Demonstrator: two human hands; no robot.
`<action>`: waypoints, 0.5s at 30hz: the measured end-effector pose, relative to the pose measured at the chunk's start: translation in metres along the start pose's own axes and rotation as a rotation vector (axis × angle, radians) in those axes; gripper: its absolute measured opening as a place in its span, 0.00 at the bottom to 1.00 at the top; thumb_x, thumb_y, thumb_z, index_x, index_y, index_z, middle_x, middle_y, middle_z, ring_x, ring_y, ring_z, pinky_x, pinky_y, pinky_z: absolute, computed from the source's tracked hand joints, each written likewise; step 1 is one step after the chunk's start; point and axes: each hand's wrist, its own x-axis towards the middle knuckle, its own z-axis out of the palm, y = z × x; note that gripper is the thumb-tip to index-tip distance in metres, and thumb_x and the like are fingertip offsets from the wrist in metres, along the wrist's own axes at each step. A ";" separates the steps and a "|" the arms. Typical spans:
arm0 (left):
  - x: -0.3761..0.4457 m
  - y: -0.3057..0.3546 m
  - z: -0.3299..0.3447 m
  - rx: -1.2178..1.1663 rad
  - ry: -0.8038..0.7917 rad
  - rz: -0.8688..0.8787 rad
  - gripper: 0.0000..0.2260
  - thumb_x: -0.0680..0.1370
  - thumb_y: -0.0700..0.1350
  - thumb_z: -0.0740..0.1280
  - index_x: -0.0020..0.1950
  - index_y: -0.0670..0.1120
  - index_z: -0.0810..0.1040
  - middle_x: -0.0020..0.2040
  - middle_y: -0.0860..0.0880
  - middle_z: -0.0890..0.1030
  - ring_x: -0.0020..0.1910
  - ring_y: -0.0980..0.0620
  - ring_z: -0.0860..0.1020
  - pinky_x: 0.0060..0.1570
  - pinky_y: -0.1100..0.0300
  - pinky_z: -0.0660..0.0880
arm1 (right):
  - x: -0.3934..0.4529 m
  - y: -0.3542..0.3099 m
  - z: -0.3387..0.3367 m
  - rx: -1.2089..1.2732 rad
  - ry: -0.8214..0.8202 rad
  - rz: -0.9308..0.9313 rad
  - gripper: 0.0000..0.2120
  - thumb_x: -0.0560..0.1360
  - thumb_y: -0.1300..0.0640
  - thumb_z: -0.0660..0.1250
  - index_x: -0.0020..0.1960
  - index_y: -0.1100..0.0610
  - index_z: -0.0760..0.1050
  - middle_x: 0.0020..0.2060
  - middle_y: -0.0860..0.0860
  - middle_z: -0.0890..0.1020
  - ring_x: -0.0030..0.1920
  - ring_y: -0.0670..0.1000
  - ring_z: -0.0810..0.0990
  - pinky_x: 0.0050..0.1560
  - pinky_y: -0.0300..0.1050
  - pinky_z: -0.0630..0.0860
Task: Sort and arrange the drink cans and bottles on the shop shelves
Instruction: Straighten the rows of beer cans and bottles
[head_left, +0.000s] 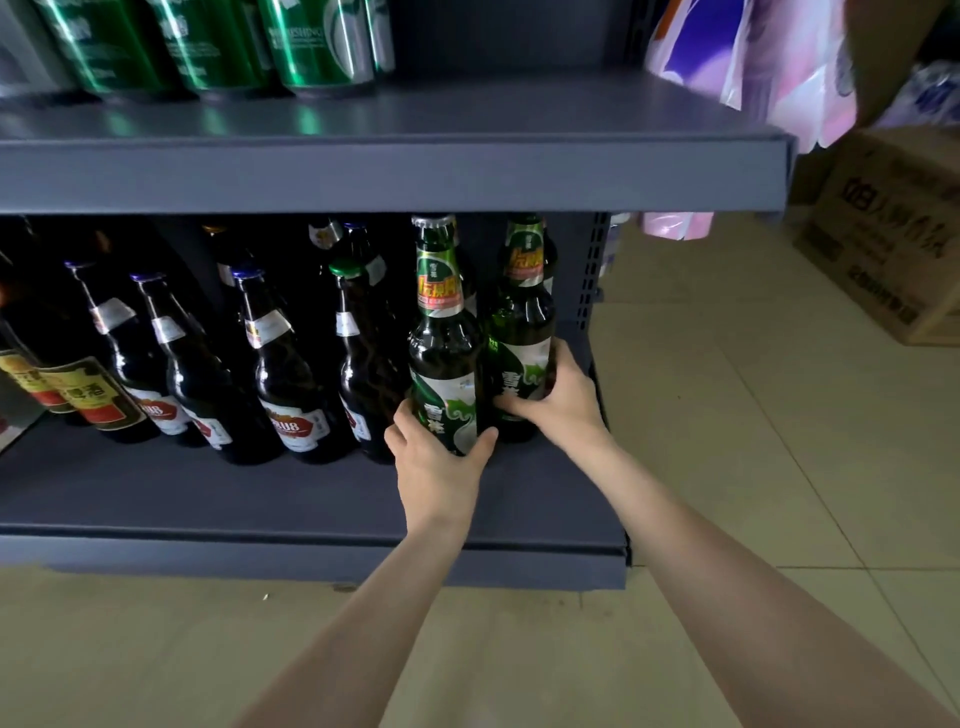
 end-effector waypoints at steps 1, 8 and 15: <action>0.001 0.000 0.004 0.002 0.024 -0.009 0.37 0.69 0.48 0.75 0.70 0.42 0.59 0.64 0.44 0.65 0.58 0.45 0.71 0.48 0.59 0.69 | -0.001 0.002 -0.005 -0.009 0.014 0.000 0.32 0.65 0.58 0.78 0.64 0.56 0.67 0.50 0.45 0.77 0.50 0.42 0.73 0.40 0.19 0.64; 0.005 -0.017 0.010 0.042 0.107 0.078 0.31 0.71 0.46 0.73 0.69 0.42 0.62 0.60 0.44 0.67 0.56 0.45 0.71 0.54 0.48 0.73 | -0.006 0.012 -0.033 -0.100 0.083 0.023 0.33 0.64 0.56 0.78 0.65 0.54 0.67 0.49 0.42 0.74 0.52 0.42 0.72 0.53 0.34 0.66; 0.003 -0.045 -0.006 0.008 0.003 0.057 0.19 0.74 0.45 0.70 0.60 0.42 0.68 0.54 0.50 0.71 0.46 0.55 0.73 0.45 0.63 0.65 | -0.019 0.011 -0.032 -0.102 0.013 0.018 0.34 0.63 0.55 0.79 0.64 0.51 0.67 0.51 0.41 0.76 0.54 0.44 0.74 0.54 0.38 0.68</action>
